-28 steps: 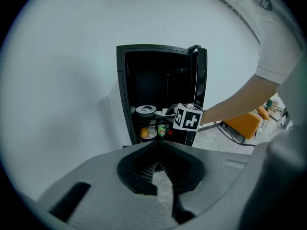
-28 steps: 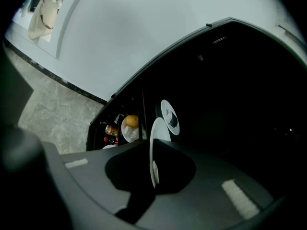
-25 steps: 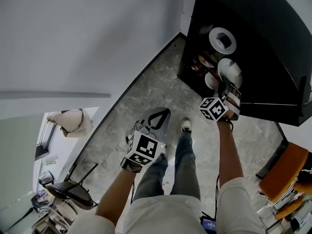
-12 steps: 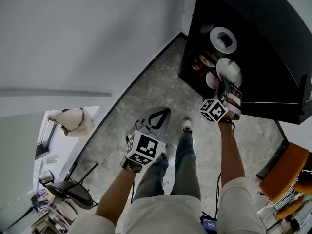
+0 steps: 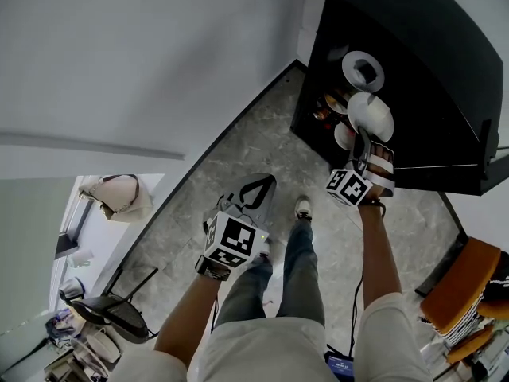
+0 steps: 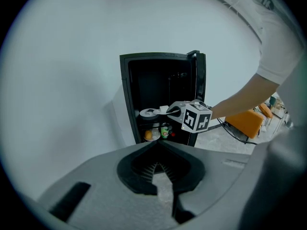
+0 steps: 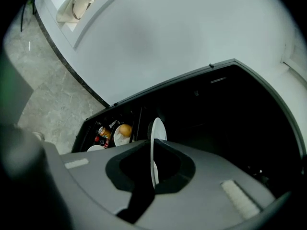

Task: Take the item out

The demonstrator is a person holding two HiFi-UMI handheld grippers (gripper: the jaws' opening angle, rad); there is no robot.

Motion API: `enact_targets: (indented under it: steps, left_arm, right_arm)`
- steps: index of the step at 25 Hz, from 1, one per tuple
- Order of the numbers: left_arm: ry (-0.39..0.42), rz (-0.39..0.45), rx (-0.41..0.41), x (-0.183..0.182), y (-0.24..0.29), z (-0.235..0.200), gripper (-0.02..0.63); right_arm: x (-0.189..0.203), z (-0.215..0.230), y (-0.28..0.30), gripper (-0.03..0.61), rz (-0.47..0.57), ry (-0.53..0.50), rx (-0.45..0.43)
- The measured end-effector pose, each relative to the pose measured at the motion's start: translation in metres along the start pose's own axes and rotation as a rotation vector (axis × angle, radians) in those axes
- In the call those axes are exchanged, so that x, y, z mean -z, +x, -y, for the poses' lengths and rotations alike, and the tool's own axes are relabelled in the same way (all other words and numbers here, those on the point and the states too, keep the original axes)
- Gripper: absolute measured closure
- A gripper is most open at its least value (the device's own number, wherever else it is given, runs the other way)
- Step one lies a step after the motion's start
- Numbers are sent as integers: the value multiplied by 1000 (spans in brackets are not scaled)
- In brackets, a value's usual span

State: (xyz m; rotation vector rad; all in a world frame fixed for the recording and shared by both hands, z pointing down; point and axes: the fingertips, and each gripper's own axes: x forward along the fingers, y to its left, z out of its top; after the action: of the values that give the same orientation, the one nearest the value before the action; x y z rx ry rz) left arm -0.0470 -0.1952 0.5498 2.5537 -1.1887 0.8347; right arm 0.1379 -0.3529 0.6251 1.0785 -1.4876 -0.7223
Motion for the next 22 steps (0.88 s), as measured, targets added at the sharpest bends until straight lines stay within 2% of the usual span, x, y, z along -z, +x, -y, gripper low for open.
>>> enact_targets:
  steps: [7, 14, 22]
  left_arm:
    - [14, 72, -16, -27, -27, -4, 609]
    - [14, 168, -34, -65, -70, -5, 609]
    - [-15, 249, -55, -87, -127, 1, 609]
  right_arm:
    - [-40, 40, -45, 558, 119, 5, 27]
    - [-92, 85, -115, 558, 239, -14, 60]
    - [-136, 118, -202, 558, 349, -98, 96]
